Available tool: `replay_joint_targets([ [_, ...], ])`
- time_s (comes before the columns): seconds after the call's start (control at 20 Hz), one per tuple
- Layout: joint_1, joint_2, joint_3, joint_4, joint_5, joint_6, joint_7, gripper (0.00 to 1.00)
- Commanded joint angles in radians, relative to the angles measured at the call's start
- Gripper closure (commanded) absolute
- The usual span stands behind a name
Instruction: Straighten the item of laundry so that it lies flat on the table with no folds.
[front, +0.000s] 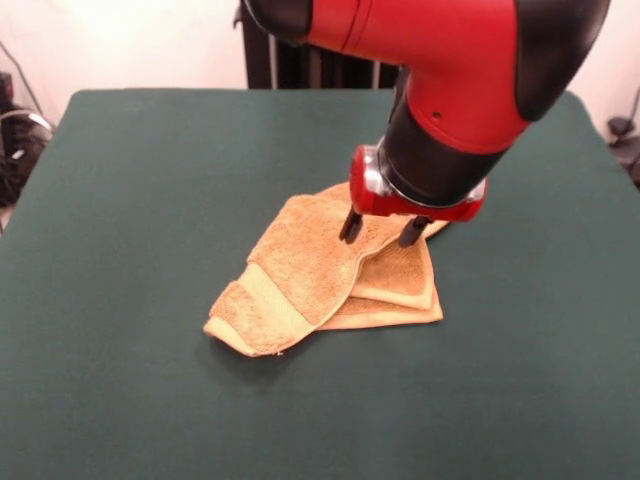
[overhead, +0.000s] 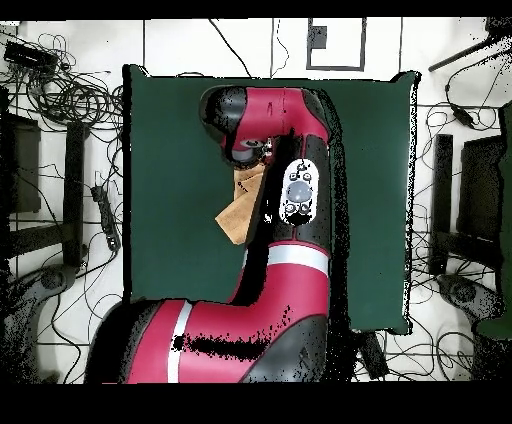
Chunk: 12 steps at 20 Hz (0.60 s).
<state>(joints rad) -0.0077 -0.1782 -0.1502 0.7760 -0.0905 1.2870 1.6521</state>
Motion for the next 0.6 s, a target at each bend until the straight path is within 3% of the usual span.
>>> replay_joint_targets([
  [0.05, -0.011, 0.072, 0.101, -0.08, -0.029, 0.13, -0.094, 0.0],
  [0.35, -0.014, 0.057, 0.103, -0.033, -0.033, 0.073, -0.094, 0.0],
  [0.6, -0.015, 0.02, 0.107, 0.098, -0.025, -0.078, -0.042, 0.0],
])
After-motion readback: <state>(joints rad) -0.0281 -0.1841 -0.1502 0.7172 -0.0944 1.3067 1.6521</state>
